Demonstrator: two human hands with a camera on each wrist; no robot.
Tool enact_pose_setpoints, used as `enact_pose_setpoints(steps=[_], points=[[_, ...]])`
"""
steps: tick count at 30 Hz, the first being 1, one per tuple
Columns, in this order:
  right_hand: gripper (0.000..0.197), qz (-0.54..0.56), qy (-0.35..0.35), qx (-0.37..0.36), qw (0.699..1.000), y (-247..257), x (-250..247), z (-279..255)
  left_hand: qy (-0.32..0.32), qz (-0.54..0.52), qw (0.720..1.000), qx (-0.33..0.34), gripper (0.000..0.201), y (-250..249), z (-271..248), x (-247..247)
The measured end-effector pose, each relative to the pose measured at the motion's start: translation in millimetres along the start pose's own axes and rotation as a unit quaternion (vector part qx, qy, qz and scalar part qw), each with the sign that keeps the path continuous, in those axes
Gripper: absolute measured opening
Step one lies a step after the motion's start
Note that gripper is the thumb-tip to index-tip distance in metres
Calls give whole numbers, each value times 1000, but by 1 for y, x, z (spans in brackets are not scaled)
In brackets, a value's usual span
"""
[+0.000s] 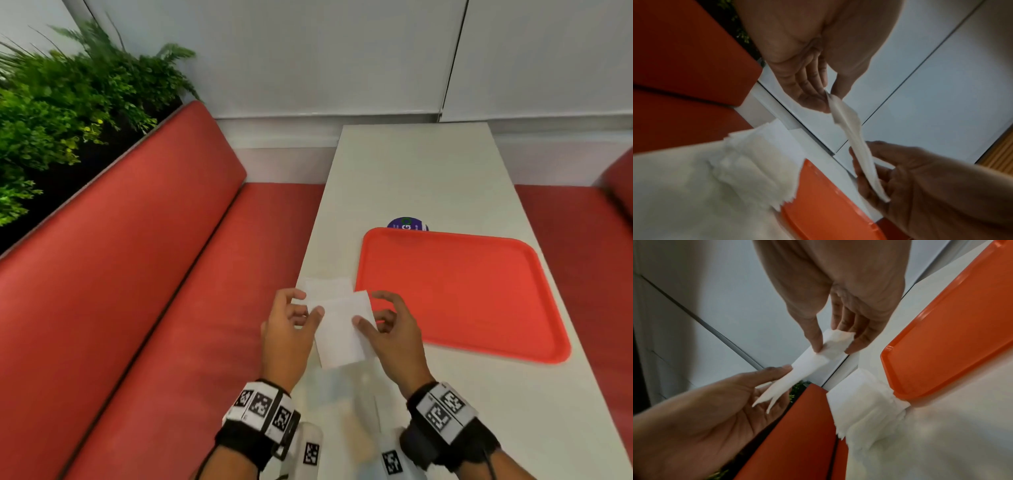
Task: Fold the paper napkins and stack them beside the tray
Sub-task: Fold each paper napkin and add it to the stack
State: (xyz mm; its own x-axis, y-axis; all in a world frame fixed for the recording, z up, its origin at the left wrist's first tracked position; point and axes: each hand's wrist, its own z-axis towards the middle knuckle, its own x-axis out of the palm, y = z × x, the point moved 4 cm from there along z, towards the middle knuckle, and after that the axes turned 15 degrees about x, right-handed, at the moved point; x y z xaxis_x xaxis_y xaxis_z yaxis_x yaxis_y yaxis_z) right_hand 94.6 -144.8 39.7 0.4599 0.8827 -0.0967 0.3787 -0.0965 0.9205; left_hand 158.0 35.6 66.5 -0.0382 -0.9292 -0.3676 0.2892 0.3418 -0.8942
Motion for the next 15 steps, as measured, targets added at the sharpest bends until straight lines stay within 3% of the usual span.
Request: enact_pose_setpoints(steps=[5, 8, 11, 15], points=[[42, -53, -63, -26, 996, 0, 35, 54, 39, 73, 997, 12, 22, 45, 57, 15], [39, -140, -94, -41, 985, -15, 50, 76, 58, 94, 994, 26, 15, 64, 75, 29], [40, -343, -164, -151, 913, -20, 67, 83, 77, 95, 992, 29, 11, 82, 86, 40], [55, -454, -84, -249, 852, -32, 97, 88, 82, 91, 992, 31, 12, 102, 96, 47]])
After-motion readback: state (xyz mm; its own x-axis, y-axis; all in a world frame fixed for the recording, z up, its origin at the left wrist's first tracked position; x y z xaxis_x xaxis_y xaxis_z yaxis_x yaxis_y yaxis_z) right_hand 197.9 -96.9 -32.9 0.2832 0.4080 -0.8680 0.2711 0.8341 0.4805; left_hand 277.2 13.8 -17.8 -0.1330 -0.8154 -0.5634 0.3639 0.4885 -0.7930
